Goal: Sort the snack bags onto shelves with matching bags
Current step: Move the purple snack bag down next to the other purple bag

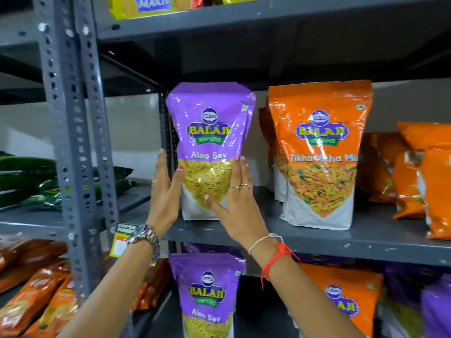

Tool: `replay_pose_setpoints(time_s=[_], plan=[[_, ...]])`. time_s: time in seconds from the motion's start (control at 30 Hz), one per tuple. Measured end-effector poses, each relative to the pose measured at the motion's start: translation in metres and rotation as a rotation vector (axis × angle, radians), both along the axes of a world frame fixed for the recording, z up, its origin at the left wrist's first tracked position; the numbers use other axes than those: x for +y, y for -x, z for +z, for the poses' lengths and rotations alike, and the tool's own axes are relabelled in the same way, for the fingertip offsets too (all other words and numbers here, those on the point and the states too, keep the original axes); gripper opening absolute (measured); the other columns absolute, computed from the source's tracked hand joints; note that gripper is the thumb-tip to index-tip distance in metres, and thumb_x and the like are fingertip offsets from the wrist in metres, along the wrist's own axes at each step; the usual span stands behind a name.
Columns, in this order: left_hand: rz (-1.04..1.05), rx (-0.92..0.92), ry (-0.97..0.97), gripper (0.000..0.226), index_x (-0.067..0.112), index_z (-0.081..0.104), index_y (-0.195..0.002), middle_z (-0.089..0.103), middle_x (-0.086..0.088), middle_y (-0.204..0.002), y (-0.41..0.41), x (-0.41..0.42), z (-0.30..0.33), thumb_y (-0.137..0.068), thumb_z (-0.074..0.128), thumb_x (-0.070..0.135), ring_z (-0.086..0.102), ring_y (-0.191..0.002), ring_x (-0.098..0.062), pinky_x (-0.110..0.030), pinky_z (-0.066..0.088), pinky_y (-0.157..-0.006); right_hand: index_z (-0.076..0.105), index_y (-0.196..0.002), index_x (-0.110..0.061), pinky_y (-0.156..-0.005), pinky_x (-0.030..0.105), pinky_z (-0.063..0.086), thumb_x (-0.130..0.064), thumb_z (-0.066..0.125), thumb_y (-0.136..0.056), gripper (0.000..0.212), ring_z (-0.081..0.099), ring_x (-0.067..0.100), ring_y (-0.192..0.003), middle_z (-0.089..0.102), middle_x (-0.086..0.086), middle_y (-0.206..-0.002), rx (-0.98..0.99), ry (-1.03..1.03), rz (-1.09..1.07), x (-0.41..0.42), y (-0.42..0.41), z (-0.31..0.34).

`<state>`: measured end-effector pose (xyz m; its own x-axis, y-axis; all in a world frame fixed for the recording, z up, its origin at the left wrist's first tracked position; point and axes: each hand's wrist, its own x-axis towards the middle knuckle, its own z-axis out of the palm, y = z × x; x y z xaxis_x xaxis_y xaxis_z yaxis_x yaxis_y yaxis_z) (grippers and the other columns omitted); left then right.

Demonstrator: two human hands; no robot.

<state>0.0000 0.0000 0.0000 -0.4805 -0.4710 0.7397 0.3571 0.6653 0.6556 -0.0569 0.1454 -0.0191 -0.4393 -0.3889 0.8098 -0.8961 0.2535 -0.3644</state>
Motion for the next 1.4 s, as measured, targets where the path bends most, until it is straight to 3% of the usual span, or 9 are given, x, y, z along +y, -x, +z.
replay_pose_setpoints(time_s=[0.17,0.3,0.37,0.5,0.7,0.83,1.1,1.27,1.4], plan=[[-0.340,-0.258,-0.354,0.070,0.033,0.030,-0.137,0.045,0.001,-0.145,0.009,-0.026,0.005,-0.074,0.057,0.049,0.044,-0.130,-0.022,-0.049,0.028,-0.113,-0.001,-0.150,-0.011,-0.119,0.028,0.015,-0.034,0.074,-0.078,0.106,0.010,0.027,-0.149,0.009,0.015,-0.161,-0.167,0.119,0.006,-0.021,0.001,0.000],[-0.414,-0.252,-0.362,0.057,0.018,0.038,-0.133,0.065,0.000,-0.107,0.010,-0.024,0.004,-0.082,0.061,0.018,0.067,-0.087,-0.005,-0.023,0.054,-0.073,0.010,-0.148,-0.013,-0.116,0.035,0.031,-0.033,0.085,-0.063,0.115,0.035,0.030,-0.137,0.031,0.012,-0.152,-0.265,0.250,0.010,-0.027,0.005,0.001],[-0.418,-0.241,-0.298,0.061,0.016,0.037,-0.135,0.064,-0.003,-0.117,0.010,-0.022,-0.002,-0.081,0.063,0.009,0.065,-0.100,-0.008,-0.026,0.054,-0.082,0.013,-0.147,-0.015,-0.111,0.046,0.039,-0.040,0.087,-0.055,0.121,0.042,0.031,-0.134,0.039,0.013,-0.147,-0.324,0.293,0.039,-0.029,0.010,0.000],[-0.382,-0.187,-0.267,0.072,0.015,0.037,-0.135,0.056,-0.012,-0.133,0.001,-0.018,-0.008,-0.072,0.071,0.011,0.053,-0.122,-0.025,-0.047,0.043,-0.104,0.022,-0.143,-0.022,-0.104,0.046,0.045,-0.048,0.084,-0.050,0.115,0.049,0.027,-0.127,0.050,0.009,-0.138,-0.349,0.291,0.085,-0.024,0.012,-0.002],[-0.336,-0.022,-0.255,0.061,0.007,0.044,-0.130,0.060,-0.010,-0.122,-0.013,0.002,-0.013,-0.074,0.065,-0.005,0.062,-0.102,-0.013,-0.025,0.053,-0.090,0.025,-0.142,-0.027,-0.103,0.036,0.046,-0.048,0.084,-0.055,0.107,0.052,0.019,-0.126,0.053,0.003,-0.138,-0.327,0.271,0.205,-0.004,0.004,-0.006],[-0.315,0.059,-0.242,0.057,0.001,0.047,-0.126,0.063,-0.009,-0.114,-0.040,0.024,-0.014,-0.072,0.065,-0.007,0.065,-0.086,0.001,-0.020,0.055,-0.081,0.029,-0.134,-0.038,-0.092,0.010,0.040,-0.041,0.084,-0.056,0.096,0.054,0.008,-0.118,0.057,-0.005,-0.133,-0.323,0.270,0.294,0.019,-0.010,-0.004],[-0.268,0.152,-0.297,0.059,0.011,0.055,-0.119,0.068,0.002,-0.104,-0.115,0.065,-0.059,-0.063,0.071,0.009,0.066,-0.091,-0.009,-0.019,0.054,-0.070,0.025,-0.140,-0.042,-0.113,0.044,0.040,-0.035,0.086,-0.057,0.103,0.046,0.010,-0.133,0.048,-0.005,-0.145,-0.343,0.243,0.478,0.052,-0.056,-0.033],[-0.196,-0.009,-0.318,0.053,0.020,0.063,-0.108,0.071,0.004,-0.097,-0.146,0.075,-0.106,-0.058,0.079,0.027,0.064,-0.093,-0.017,-0.031,0.054,-0.082,0.027,-0.136,-0.037,-0.109,0.036,0.043,-0.025,0.087,-0.058,0.099,0.051,0.004,-0.126,0.056,-0.015,-0.131,-0.455,0.155,0.528,0.067,-0.072,-0.081],[-0.140,-0.079,-0.337,0.047,0.023,0.062,-0.101,0.072,0.010,-0.086,-0.153,0.091,-0.155,-0.059,0.080,0.018,0.066,-0.087,-0.010,-0.021,0.055,-0.073,0.032,-0.135,-0.024,-0.108,0.028,0.042,-0.019,0.089,-0.057,0.098,0.051,-0.001,-0.123,0.056,-0.008,-0.129,-0.587,0.075,0.495,0.078,-0.071,-0.138]])
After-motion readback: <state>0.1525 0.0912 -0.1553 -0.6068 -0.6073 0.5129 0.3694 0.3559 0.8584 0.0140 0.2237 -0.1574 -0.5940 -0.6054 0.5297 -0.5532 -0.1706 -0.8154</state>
